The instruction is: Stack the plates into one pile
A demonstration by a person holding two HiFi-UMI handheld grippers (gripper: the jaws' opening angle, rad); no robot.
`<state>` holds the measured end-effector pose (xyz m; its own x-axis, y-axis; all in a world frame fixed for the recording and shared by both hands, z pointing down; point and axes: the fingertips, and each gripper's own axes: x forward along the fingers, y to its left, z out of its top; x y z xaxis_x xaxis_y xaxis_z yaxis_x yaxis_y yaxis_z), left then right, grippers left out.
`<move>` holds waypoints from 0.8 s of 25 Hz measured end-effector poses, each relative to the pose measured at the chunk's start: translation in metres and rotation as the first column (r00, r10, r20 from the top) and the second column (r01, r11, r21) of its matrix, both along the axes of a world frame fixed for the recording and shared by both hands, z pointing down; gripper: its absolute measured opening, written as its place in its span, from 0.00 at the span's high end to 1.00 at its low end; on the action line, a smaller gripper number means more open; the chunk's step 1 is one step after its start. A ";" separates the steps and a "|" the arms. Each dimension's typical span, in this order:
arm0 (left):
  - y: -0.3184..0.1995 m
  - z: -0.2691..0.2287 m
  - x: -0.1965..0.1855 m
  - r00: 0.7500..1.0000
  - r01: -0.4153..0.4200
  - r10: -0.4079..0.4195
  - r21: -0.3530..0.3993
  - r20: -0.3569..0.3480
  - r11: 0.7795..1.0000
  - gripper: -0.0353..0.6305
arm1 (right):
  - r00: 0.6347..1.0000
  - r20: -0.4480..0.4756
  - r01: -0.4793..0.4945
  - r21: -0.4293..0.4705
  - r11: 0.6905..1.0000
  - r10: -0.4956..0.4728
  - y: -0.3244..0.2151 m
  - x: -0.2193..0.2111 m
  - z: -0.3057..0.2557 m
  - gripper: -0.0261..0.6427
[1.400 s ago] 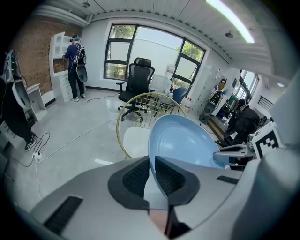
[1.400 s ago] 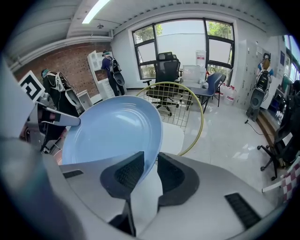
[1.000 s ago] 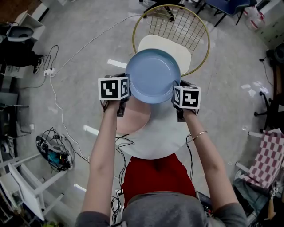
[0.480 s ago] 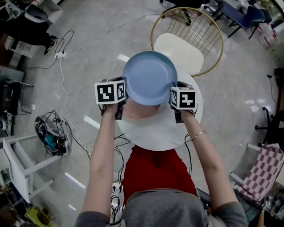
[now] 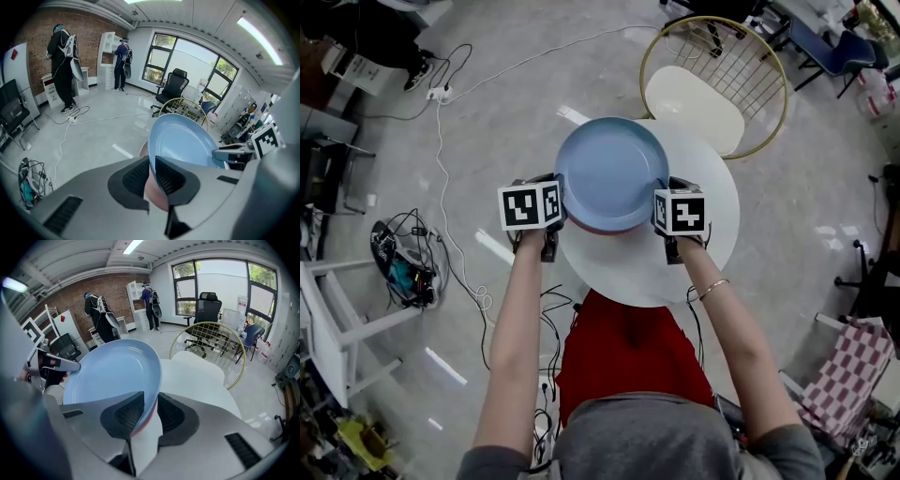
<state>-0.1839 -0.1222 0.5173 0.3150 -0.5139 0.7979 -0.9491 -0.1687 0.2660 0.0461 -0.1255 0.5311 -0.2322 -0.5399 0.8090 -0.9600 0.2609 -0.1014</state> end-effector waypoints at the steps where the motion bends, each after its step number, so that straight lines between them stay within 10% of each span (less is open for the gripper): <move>1: 0.003 0.004 -0.004 1.000 0.006 -0.006 -0.007 -0.001 1.000 0.87 | 1.000 -0.004 0.002 -0.006 1.000 -0.002 0.002 -0.003 0.001 0.81; 20: 0.015 0.048 -0.017 0.999 -0.006 0.002 -0.073 -0.046 0.997 0.86 | 0.996 -0.087 -0.003 -0.048 0.999 -0.001 0.008 -0.016 0.036 0.81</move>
<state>-0.2012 -0.1069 0.5656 0.3537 -0.4537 0.8180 -0.9351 -0.1510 0.3205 0.0300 -0.1171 0.5666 -0.1594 -0.5006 0.8509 -0.9661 0.2566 -0.0301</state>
